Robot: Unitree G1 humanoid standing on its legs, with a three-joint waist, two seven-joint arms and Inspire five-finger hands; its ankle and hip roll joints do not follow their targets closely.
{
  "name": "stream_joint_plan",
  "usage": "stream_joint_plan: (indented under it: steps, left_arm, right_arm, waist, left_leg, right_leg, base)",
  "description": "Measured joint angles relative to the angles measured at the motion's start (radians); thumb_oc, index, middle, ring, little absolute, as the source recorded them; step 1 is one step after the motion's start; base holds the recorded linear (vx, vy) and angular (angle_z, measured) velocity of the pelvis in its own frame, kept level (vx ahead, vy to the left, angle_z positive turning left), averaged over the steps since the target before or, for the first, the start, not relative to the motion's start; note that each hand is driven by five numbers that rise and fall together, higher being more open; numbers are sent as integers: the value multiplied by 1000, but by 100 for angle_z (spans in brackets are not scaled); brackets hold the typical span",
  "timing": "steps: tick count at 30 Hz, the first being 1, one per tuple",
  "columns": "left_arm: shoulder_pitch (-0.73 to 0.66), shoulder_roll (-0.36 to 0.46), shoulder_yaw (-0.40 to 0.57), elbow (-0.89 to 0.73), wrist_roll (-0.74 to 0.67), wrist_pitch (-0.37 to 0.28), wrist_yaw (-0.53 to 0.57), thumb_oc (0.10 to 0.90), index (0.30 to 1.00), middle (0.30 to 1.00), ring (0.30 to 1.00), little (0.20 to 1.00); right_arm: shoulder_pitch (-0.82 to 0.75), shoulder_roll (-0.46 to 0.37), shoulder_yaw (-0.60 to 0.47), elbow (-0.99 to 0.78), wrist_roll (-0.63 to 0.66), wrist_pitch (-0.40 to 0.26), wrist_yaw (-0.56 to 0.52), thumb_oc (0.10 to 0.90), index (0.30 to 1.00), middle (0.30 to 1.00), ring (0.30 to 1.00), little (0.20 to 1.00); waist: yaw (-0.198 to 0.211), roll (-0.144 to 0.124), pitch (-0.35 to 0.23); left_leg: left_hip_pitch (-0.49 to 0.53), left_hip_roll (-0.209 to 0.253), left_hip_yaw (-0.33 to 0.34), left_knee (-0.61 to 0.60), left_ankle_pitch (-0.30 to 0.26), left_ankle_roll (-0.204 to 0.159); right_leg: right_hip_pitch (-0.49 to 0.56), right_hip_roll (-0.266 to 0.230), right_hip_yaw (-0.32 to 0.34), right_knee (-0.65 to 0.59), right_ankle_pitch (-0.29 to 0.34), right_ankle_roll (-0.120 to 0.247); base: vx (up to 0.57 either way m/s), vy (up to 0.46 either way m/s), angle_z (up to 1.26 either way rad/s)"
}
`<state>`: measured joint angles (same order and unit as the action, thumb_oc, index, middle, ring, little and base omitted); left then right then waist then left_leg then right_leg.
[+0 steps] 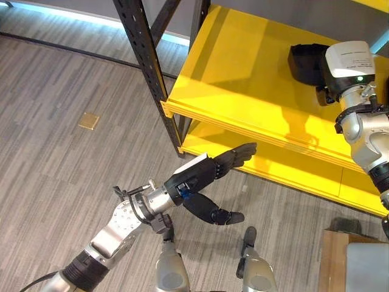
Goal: Move parts from the plastic box to the shelf.
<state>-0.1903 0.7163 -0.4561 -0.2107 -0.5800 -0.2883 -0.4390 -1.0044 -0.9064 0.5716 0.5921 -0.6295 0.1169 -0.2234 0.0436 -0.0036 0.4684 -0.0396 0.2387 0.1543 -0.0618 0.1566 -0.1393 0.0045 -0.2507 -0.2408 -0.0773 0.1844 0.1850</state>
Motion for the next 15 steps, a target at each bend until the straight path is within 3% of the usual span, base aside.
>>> stream_joint_plan:
  steps: [4, 15]
  left_arm:
    - [15, -6, -2, 0, 0, 5, 1, 900, 1000, 1000, 1000, 1000]
    - [2, -33, -1, 0, -2, 30, 29, 900, 1000, 1000, 1000, 1000]
  right_arm:
    - [0, 3, 1, 0, 0, -9, 10, 400, 300, 300, 300, 300]
    - [0, 12, 0, 0, -35, 7, 34, 400, 300, 300, 300, 300]
  waist:
    - [-14, 19, -11]
    - [-36, 23, -13]
  left_leg:
    - [8, 0, 10, 0, 0, 1]
    - [8, -1, 22, 0, 3, -4]
  right_leg:
    - [-3, 0, 13, 5, -1, 1]
    - [-21, 0, 32, 11, -1, 1]
  base:
    - [48, 4, -7]
    - [11, -3, -5]
